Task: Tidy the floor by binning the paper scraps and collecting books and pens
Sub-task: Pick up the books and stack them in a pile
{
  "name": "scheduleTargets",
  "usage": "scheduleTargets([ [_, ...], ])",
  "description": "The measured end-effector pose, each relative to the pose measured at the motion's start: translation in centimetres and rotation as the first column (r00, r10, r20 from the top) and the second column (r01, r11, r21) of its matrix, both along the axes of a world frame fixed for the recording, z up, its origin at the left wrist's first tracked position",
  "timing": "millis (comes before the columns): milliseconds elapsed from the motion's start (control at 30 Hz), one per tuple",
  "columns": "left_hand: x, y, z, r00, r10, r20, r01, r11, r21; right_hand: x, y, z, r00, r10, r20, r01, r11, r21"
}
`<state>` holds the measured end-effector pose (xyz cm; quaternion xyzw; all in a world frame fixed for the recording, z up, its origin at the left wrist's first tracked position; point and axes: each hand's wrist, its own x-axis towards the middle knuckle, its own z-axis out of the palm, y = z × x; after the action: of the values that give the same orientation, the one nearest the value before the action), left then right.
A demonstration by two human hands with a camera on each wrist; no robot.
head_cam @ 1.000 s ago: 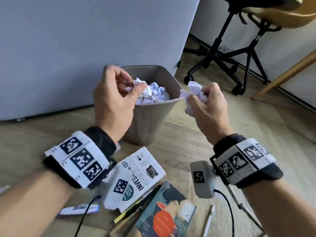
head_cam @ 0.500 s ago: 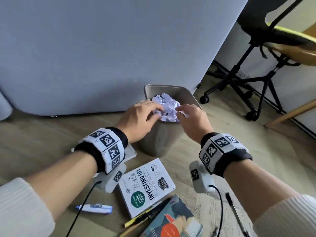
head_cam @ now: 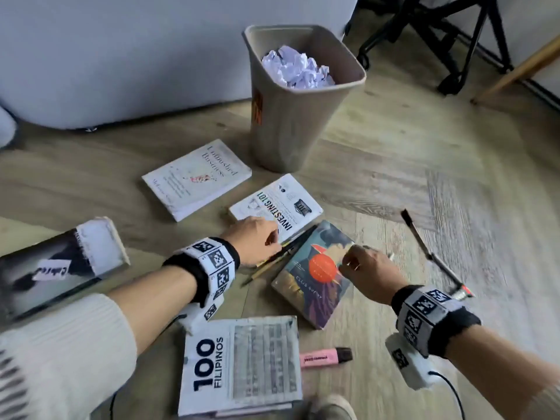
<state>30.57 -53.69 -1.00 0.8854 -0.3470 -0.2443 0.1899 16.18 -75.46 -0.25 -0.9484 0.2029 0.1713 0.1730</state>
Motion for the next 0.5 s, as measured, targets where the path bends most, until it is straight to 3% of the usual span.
scheduleTargets([
  [100, -4.1, 1.6, -2.2, 0.985, -0.164, -0.049, 0.168, 0.981, 0.099, -4.6, 3.7, -0.5, 0.992, 0.078, -0.099, -0.072, 0.996, 0.057],
  [167, -6.8, 2.8, -3.3, 0.973, -0.221, -0.065, 0.229, 0.962, 0.152, -7.3, 6.3, -0.5, 0.958, 0.233, -0.165, -0.209, 0.966, 0.15],
  [300, -11.0, 5.9, -5.1, 0.957, -0.285, -0.06, 0.29, 0.906, 0.309, -11.4, 10.9, -1.0, 0.743, 0.622, -0.247, -0.558, 0.779, 0.284],
  [400, -12.7, 8.4, -6.0, 0.966, -0.255, -0.032, 0.249, 0.895, 0.37, -13.0, 13.1, -1.9, 0.582, 0.772, -0.256, -0.734, 0.634, 0.243],
  [500, -12.3, 10.0, -5.9, 0.993, -0.101, -0.057, 0.115, 0.915, 0.386, -12.1, 13.0, -2.4, 0.662, 0.71, -0.239, -0.696, 0.701, 0.156],
])
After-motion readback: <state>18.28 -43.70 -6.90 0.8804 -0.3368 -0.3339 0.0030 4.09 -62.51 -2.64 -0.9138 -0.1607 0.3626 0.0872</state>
